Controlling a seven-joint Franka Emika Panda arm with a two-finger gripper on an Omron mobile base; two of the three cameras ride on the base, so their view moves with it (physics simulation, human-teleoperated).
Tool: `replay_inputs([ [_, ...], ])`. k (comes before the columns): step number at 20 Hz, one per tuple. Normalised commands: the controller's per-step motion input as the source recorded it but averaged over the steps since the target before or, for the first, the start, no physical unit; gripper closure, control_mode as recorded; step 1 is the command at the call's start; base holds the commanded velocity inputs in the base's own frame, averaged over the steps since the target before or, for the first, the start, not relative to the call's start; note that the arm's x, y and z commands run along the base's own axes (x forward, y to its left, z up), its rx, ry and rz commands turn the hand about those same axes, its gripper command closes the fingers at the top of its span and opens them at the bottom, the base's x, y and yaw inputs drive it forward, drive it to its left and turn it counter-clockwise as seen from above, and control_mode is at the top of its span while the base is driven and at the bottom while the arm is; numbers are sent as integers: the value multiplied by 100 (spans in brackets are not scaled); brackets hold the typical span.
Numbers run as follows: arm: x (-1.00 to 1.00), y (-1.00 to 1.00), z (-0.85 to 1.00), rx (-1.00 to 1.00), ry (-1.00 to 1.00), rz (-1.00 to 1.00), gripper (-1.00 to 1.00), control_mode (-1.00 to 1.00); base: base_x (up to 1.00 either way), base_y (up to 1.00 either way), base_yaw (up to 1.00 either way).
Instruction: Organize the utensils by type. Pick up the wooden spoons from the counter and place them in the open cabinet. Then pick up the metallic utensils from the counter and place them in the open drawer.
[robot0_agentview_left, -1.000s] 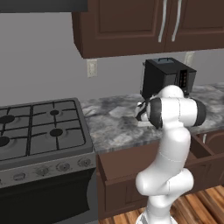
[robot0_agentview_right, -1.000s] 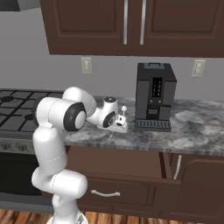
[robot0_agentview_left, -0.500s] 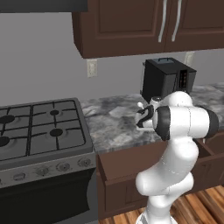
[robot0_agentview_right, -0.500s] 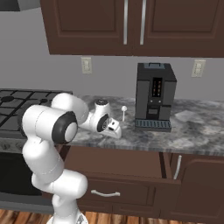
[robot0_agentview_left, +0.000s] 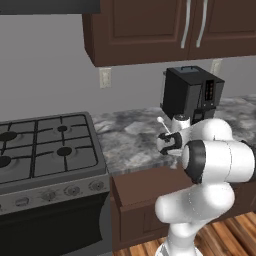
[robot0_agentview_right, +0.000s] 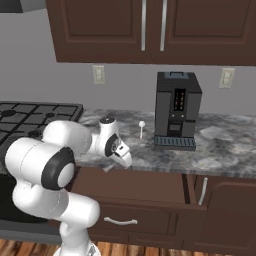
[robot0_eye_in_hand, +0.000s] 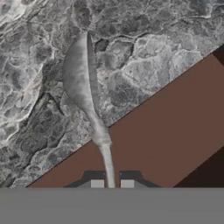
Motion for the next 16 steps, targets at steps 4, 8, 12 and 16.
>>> replay_inputs([
  [4, -62, 2, 1, 0, 0, -15, 100, -100, 0, 0, 0],
  [8, -41, 8, 0, 2, 0, -4, 100, -100, 0, 0, 0],
  [12, -35, 6, 0, 3, 0, -1, 100, -100, 0, 0, 0],
  [16, 0, 0, 6, 8, 0, -2, 100, -100, 0, 0, 0],
])
